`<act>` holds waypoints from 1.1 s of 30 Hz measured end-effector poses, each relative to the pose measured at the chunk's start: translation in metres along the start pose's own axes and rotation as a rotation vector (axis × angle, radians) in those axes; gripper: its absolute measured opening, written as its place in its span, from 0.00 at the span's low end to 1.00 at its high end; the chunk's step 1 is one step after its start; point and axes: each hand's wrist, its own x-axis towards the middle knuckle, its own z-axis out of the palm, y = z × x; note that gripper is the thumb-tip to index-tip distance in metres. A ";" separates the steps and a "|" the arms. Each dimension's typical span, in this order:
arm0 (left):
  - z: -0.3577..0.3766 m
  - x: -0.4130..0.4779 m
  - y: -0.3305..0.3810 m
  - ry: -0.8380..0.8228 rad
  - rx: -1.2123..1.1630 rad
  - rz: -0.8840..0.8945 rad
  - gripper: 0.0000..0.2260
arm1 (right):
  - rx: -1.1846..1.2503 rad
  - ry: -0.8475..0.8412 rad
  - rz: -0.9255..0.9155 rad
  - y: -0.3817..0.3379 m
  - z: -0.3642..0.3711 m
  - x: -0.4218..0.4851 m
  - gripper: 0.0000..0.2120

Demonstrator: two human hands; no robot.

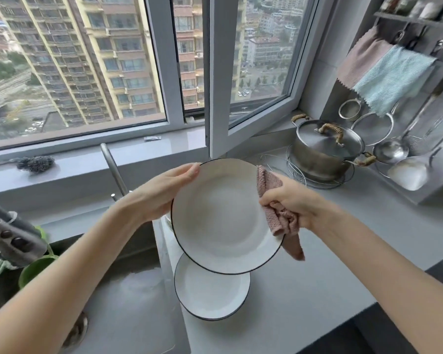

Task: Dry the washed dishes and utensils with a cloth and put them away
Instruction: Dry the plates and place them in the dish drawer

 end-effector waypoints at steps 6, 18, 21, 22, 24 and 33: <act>0.031 0.021 -0.016 0.328 0.541 0.284 0.14 | 0.154 -0.036 0.060 -0.006 -0.014 -0.017 0.11; 0.182 0.027 -0.078 0.675 -0.164 0.128 0.13 | 0.849 0.629 0.077 0.073 -0.019 -0.099 0.08; 0.250 -0.003 -0.089 0.625 -0.334 0.173 0.11 | 0.858 0.818 0.006 0.089 -0.023 -0.124 0.17; 0.261 -0.013 -0.091 0.535 -0.272 0.217 0.10 | 0.822 0.850 0.003 0.093 -0.033 -0.144 0.19; 0.272 -0.030 -0.094 0.222 -0.108 0.283 0.08 | 0.771 0.913 0.077 0.100 -0.061 -0.191 0.23; 0.417 -0.079 -0.095 -0.502 0.836 0.610 0.05 | 0.244 0.833 0.209 0.140 -0.166 -0.443 0.08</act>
